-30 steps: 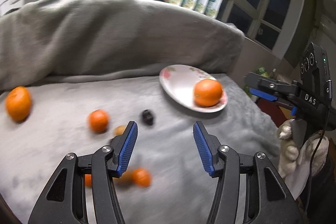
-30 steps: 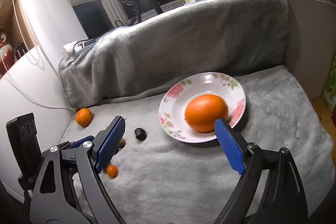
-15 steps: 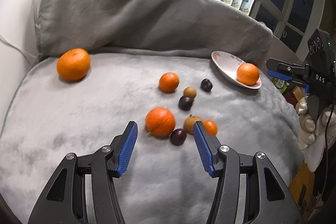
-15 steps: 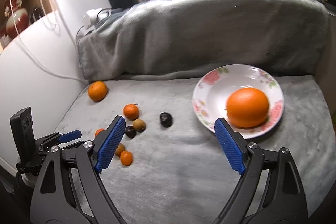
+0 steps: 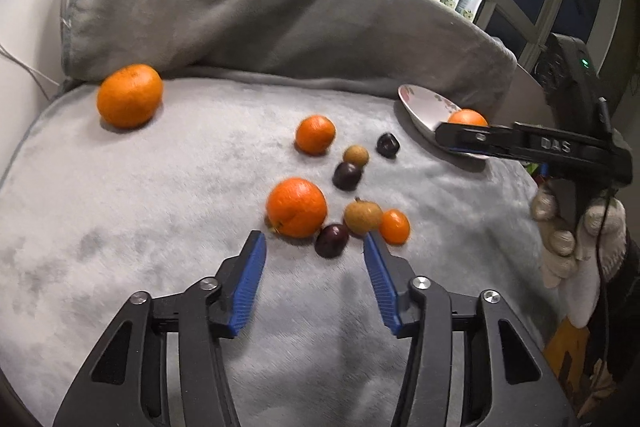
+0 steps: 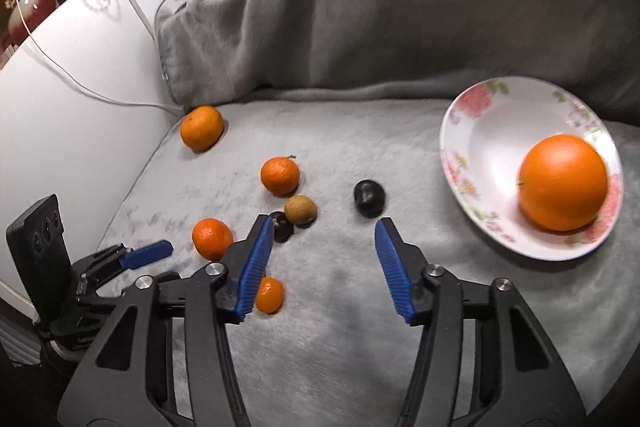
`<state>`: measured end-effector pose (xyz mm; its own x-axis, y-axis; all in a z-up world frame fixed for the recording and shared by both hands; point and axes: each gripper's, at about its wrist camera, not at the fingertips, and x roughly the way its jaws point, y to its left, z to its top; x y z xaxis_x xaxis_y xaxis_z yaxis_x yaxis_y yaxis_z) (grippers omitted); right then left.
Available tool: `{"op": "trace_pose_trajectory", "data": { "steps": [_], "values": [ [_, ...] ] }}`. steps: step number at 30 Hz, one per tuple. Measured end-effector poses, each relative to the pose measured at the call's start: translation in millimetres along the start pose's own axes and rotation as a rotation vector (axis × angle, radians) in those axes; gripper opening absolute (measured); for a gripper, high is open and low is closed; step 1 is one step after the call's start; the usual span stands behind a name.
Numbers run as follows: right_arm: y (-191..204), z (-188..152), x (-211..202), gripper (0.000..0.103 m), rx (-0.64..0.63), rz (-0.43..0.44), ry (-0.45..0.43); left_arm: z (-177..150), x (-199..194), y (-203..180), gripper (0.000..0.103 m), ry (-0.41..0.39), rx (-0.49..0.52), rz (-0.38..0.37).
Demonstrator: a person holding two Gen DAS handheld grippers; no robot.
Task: Organize fruits
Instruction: 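Open the left gripper and withdraw toward the remaining fruits, then grasp a mandarin with the left gripper while the right gripper grasps a brown kiwi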
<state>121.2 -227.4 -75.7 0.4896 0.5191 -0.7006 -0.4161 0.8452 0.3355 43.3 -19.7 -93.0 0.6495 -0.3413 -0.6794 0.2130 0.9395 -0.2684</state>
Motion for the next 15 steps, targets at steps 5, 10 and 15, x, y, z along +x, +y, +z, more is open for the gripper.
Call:
{"op": "trace_pose_trajectory", "data": {
  "steps": [5,10,15],
  "values": [
    [4.2,1.3,20.0,0.050,0.001,0.024,0.040,-3.0,4.5,0.1,0.048,0.017,-0.001,0.005],
    [6.4,4.0,38.2,0.045,0.012,0.028,0.062,1.9,6.9,6.1,0.048,0.007,-0.023,0.016],
    [8.6,7.0,52.2,0.045,0.020,0.028,0.077,8.9,10.2,10.5,0.048,-0.001,-0.039,0.017]
  ]
}}
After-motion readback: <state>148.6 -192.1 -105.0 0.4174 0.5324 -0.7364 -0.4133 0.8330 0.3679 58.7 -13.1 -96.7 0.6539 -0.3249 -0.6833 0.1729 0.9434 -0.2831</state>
